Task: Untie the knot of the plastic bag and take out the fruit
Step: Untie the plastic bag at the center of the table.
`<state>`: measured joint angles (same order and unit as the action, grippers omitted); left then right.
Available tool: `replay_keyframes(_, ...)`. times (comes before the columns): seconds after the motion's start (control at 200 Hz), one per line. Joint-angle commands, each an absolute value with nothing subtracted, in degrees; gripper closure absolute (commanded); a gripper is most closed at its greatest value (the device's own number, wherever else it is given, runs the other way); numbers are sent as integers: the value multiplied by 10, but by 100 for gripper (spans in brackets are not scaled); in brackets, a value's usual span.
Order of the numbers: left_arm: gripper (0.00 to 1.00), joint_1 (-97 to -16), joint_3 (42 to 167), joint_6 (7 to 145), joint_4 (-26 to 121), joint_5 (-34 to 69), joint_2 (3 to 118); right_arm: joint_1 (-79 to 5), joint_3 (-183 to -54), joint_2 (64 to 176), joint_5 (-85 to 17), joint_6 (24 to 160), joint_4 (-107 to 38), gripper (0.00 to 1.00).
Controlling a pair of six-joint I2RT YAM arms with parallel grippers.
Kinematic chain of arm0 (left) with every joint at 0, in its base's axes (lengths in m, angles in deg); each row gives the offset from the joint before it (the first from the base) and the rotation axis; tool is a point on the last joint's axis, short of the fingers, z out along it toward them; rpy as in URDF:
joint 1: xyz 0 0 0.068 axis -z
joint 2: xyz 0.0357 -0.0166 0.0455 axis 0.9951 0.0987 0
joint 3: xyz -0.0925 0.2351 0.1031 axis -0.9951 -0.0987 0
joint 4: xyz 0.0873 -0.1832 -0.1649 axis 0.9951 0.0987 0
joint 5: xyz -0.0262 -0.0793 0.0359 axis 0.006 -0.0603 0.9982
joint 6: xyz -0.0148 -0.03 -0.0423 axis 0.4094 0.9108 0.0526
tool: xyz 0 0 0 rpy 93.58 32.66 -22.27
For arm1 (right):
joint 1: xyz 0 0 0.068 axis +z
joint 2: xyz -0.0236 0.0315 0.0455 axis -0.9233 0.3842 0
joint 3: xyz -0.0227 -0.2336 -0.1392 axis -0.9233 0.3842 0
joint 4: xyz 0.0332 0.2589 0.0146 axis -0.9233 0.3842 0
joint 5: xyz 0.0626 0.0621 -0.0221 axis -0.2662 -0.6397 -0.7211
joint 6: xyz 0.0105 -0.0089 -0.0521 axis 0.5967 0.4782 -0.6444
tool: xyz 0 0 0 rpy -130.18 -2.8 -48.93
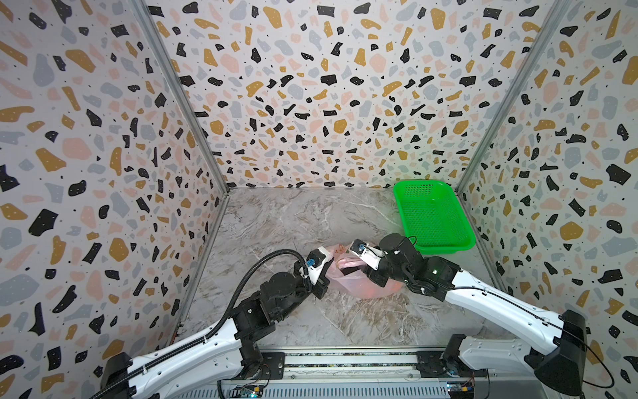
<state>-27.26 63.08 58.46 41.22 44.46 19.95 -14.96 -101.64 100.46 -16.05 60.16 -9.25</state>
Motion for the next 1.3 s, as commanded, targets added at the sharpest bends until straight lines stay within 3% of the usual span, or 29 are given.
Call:
replay_keyframes(0.0, 100, -269, 621, 593, 405, 460, 184, -147, -1041, 996, -111, 614, -112, 82)
replay_keyframes(0.07, 100, -268, 618, 594, 411, 465, 180, -147, -1036, 984, -85, 636, -112, 100)
replay_keyframes(0.215, 100, -267, 609, 597, 419, 477, 168, -151, -1016, 935, -51, 724, -89, 100)
replay_keyframes(0.435, 100, -266, 592, 614, 421, 497, 153, -172, -960, 820, 31, 964, 12, 100)
replay_keyframes(0.616, 100, -265, 590, 618, 421, 500, 161, -228, -895, 729, -36, 1116, 71, 100)
replay_keyframes(0.846, 100, -265, 591, 622, 416, 530, 167, -229, -806, 678, -92, 1275, 133, 100)
replay_keyframes(0.986, 100, -265, 592, 626, 414, 535, 161, -229, -750, 633, -104, 1323, 144, 100)
replay_keyframes(1.296, 100, -265, 593, 624, 428, 568, 141, -231, -688, 645, -132, 1355, 132, 100)
